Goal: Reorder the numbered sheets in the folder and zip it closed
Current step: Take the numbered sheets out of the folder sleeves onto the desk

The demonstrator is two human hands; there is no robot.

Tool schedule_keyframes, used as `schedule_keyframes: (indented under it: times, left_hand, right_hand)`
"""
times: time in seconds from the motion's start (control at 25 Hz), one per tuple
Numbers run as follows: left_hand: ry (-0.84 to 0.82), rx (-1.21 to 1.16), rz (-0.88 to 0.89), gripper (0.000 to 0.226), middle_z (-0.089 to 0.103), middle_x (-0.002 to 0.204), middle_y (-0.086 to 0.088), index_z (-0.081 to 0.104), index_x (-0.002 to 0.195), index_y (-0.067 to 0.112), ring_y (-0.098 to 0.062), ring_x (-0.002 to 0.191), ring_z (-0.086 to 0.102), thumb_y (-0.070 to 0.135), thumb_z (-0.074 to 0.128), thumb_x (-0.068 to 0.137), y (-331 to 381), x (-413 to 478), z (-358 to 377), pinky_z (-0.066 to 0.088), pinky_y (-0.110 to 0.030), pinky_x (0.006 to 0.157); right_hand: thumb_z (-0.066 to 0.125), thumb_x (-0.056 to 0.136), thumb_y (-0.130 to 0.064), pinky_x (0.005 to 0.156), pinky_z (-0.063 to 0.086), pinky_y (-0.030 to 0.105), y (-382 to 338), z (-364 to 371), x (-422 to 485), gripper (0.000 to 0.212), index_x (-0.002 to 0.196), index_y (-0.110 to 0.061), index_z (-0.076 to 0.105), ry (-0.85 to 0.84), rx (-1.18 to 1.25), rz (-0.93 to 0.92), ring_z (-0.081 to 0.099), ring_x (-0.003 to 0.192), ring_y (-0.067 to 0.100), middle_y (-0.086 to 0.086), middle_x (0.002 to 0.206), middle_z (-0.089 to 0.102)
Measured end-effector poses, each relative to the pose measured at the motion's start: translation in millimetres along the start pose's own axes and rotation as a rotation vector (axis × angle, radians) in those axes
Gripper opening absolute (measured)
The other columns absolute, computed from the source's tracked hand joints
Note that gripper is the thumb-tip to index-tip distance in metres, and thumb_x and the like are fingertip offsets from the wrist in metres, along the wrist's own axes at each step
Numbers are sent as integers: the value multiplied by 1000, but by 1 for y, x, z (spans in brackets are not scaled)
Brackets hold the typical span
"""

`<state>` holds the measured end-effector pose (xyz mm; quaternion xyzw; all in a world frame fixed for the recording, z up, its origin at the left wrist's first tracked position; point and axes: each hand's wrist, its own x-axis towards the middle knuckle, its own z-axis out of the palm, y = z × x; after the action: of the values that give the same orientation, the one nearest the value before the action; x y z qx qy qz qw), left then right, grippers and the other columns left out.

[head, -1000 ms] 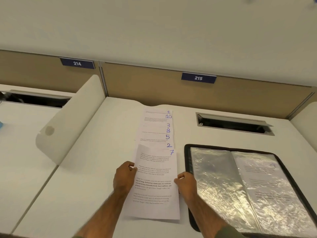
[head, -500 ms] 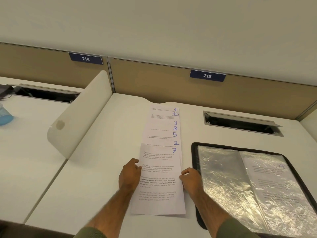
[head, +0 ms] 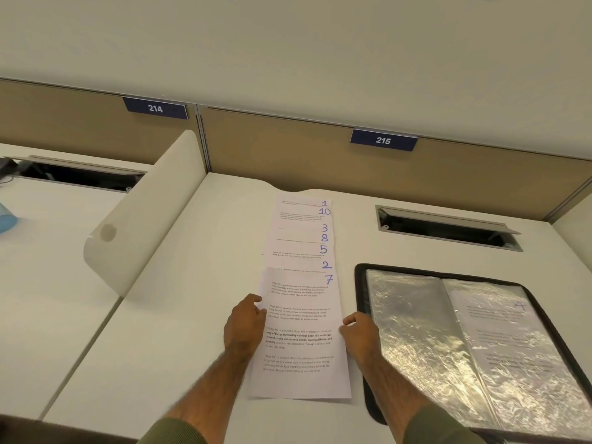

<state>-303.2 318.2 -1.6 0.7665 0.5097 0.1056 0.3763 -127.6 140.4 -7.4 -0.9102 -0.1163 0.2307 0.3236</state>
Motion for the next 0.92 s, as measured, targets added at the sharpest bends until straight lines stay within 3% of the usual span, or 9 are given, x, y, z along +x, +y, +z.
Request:
schedule_keyframes:
  times: [0.16, 0.36, 0.52, 0.68, 0.8, 0.92]
  left_hand:
    - [32, 19, -20, 32, 65, 112, 6, 55, 132, 23, -15, 101, 62, 32, 53, 101, -5, -5, 0, 51, -36, 88]
    - [179, 125, 128, 36, 56, 135, -2, 57, 135, 16, -22, 118, 54, 28, 49, 102, -5, -14, 9, 42, -37, 102]
    - [149, 217, 238, 46, 41, 156, -6, 50, 145, 16, -25, 140, 40, 29, 50, 100, -3, -27, 25, 27, -39, 119]
    - [69, 316, 333, 61, 34, 161, -11, 49, 147, 15, -29, 147, 34, 43, 33, 95, 0, -35, 48, 9, -38, 123]
    - [18, 304, 367, 73, 20, 166, -10, 39, 155, 17, -27, 154, 18, 50, 19, 93, 14, -40, 64, -12, -31, 120]
    - [-7, 294, 427, 82, -1, 169, -5, 19, 161, 22, -21, 156, -6, 57, 2, 89, 39, -53, 82, -22, -30, 117]
  right_hand:
    - [60, 94, -14, 61, 45, 21, 1, 1, -3, 3, 95, -17, 60, 0, -49, -37, 58, 79, 7, -3, 93, 63]
    - [56, 99, -27, 77, 55, 28, 11, -1, -14, 10, 106, -20, 60, 84, -137, -102, 63, 88, 12, -5, 101, 66]
    - [54, 100, -29, 82, 55, 26, 23, -8, -23, 10, 107, -24, 59, 163, -209, -227, 60, 92, 7, -8, 105, 63]
    - [57, 98, -27, 86, 52, 27, 39, -26, -26, 14, 110, -21, 62, 250, -270, -326, 56, 99, 12, -5, 109, 59]
    - [58, 98, -35, 100, 49, 33, 62, -43, -25, 30, 122, -18, 64, 303, -324, -287, 55, 118, 18, -1, 127, 60]
    - [52, 99, -42, 112, 42, 40, 92, -63, -26, 43, 133, -17, 59, 315, -408, -194, 47, 134, 21, 4, 144, 54]
